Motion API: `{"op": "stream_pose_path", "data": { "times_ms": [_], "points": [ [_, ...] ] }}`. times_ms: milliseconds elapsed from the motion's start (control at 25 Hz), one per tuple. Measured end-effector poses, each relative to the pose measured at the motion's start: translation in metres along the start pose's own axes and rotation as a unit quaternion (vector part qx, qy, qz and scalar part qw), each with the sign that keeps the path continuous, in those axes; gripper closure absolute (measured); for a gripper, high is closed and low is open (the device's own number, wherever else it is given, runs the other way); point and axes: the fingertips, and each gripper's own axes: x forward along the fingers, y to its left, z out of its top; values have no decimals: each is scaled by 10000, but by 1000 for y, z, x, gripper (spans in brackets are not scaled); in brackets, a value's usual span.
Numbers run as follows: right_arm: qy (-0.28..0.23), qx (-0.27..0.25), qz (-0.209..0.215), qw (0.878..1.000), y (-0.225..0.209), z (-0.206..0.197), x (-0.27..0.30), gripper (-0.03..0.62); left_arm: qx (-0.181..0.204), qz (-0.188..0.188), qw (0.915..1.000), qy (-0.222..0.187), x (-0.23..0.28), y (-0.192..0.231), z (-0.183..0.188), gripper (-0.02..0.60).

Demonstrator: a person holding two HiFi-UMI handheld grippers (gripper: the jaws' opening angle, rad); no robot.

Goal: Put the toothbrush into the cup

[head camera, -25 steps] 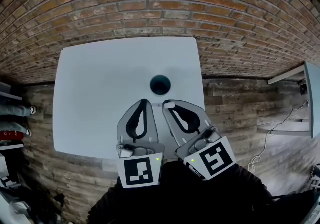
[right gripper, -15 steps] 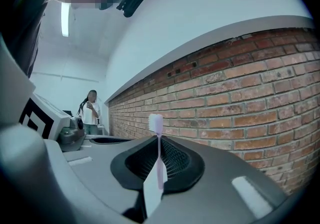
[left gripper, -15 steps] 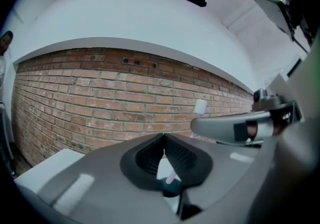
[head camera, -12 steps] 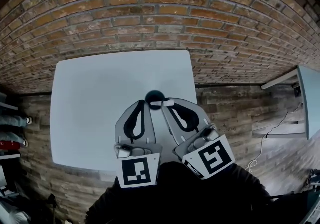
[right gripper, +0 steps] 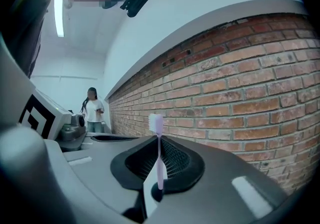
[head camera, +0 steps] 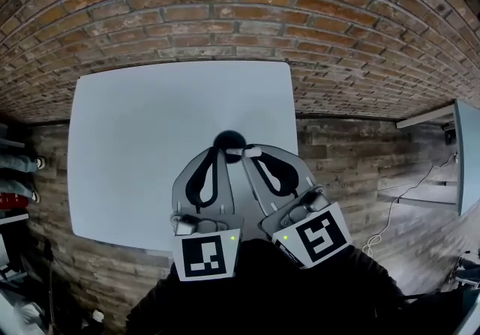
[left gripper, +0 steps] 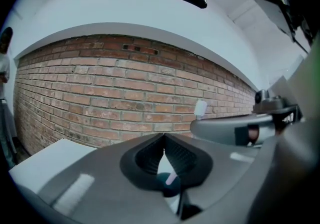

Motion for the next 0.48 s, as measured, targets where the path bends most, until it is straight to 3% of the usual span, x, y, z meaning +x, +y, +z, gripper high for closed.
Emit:
{"op": "stream_pose_path", "data": {
  "times_ms": [480],
  "points": [
    [668, 213, 153, 9974, -10, -53, 31, 577, -278, 44, 9974, 660, 29, 13, -48, 574]
  ]
}}
